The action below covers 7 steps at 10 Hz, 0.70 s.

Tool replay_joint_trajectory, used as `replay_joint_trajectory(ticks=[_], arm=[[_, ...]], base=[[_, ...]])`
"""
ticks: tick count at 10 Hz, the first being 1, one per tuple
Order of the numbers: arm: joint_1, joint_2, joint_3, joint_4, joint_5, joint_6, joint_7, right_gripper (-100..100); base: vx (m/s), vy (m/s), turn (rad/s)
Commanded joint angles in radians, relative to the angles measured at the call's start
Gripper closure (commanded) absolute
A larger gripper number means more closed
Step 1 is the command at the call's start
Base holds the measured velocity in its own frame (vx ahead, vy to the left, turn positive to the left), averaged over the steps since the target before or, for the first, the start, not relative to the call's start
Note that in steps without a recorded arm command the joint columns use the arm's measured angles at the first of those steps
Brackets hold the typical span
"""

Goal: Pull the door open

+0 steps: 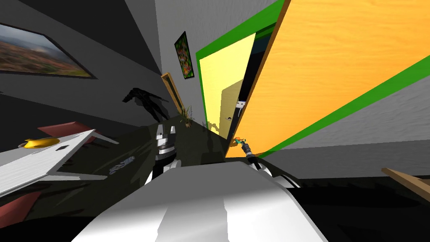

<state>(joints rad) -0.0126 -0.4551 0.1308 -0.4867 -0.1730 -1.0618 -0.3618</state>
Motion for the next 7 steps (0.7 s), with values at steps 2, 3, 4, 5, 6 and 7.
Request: replay_joint_trajectory(ticks=[2,3,4,5,6,7], arm=[[0.023,-0.011,0.024,0.016,0.008,-0.055,-0.024,100],[0.023,-0.011,0.024,0.016,0.008,-0.055,-0.024,100],[0.023,-0.011,0.024,0.016,0.008,-0.055,-0.024,100],[0.045,-0.025,0.037,0.019,0.012,-0.091,-0.041,100],[0.058,-0.034,0.046,0.02,0.014,-0.112,-0.051,100],[0.058,-0.034,0.046,0.02,0.014,-0.112,-0.051,100]], base=[[-0.148,-0.039,0.102],[-0.12,-0.028,0.051],[-0.052,-0.007,-0.015],[-0.108,-0.017,0.18],[-0.171,-0.053,0.189],[-0.122,-0.061,0.036]])
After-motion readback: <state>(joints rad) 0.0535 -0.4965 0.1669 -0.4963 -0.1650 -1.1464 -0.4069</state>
